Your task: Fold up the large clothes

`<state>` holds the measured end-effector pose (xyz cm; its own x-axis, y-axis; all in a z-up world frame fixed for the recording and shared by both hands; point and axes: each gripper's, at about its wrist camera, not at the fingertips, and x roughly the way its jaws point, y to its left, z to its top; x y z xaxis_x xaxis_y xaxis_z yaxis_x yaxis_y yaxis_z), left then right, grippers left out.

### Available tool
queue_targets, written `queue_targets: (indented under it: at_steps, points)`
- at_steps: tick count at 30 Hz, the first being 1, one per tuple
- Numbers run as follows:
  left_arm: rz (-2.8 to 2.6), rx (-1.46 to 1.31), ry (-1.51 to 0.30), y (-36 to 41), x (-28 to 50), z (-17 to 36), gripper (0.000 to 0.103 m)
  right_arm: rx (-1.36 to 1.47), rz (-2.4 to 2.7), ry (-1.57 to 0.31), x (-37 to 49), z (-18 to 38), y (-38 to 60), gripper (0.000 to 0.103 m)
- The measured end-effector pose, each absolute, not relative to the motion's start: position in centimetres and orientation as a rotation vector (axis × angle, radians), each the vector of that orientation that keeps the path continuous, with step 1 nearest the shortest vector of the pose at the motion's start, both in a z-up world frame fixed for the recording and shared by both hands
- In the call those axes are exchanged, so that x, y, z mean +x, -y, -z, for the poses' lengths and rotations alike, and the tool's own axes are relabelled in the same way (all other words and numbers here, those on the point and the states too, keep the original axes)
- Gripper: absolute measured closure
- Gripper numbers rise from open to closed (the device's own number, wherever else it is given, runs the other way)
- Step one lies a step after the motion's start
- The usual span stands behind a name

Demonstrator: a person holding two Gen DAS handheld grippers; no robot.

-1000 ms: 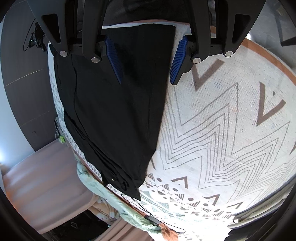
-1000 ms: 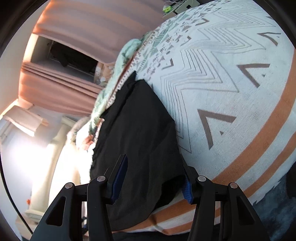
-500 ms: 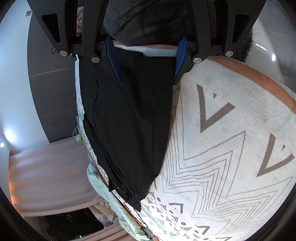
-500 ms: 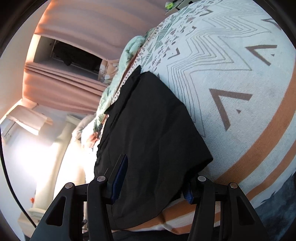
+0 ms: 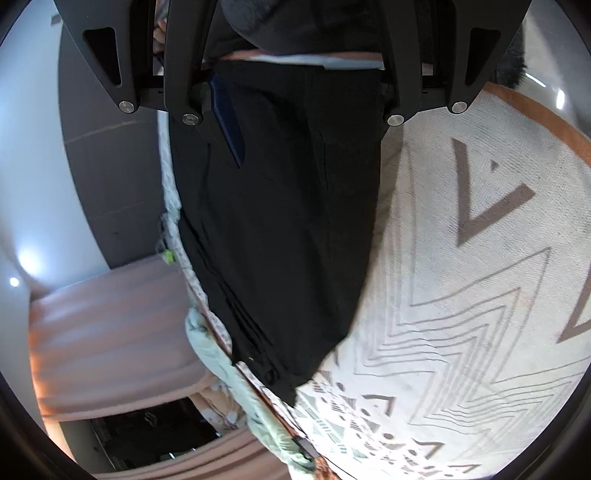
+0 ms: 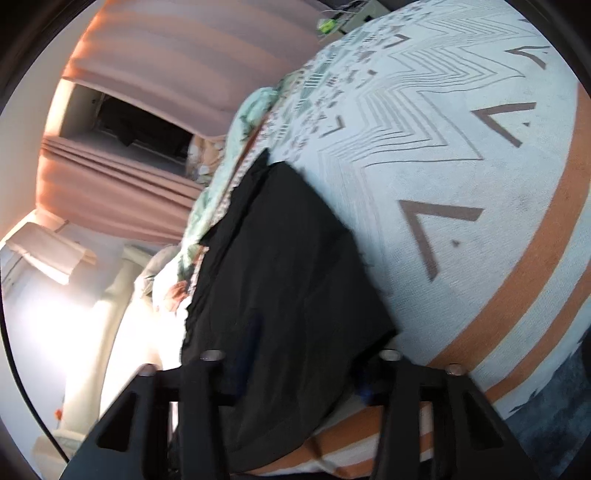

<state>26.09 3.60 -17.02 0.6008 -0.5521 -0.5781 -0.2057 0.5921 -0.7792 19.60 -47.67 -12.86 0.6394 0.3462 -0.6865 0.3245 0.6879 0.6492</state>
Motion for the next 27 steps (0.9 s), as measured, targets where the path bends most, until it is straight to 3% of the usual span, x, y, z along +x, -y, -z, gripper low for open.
queue_targets:
  at_steps: [2,3,5,8,27]
  points:
    - [0.221,-0.955,-0.924,-3.8,26.0,17.1,0.053,0.852,0.036,-0.917,19.6,13.2,48.3,0.092]
    - [0.207,-0.958,-0.921,-3.9,25.9,17.2,0.058,0.865,0.048,-0.917,19.6,13.3,48.5,0.094]
    - [0.166,-0.966,-0.926,-4.4,25.7,17.6,0.082,0.871,0.051,-0.901,19.3,13.0,48.4,0.098]
    - [0.141,-1.005,-0.918,-5.3,25.2,18.1,0.098,0.837,0.03,-0.872,19.1,11.5,47.5,0.098]
    - [0.163,-0.999,-0.723,-9.2,16.2,11.4,0.1,0.75,-0.135,-0.795,13.2,0.4,43.4,0.099]
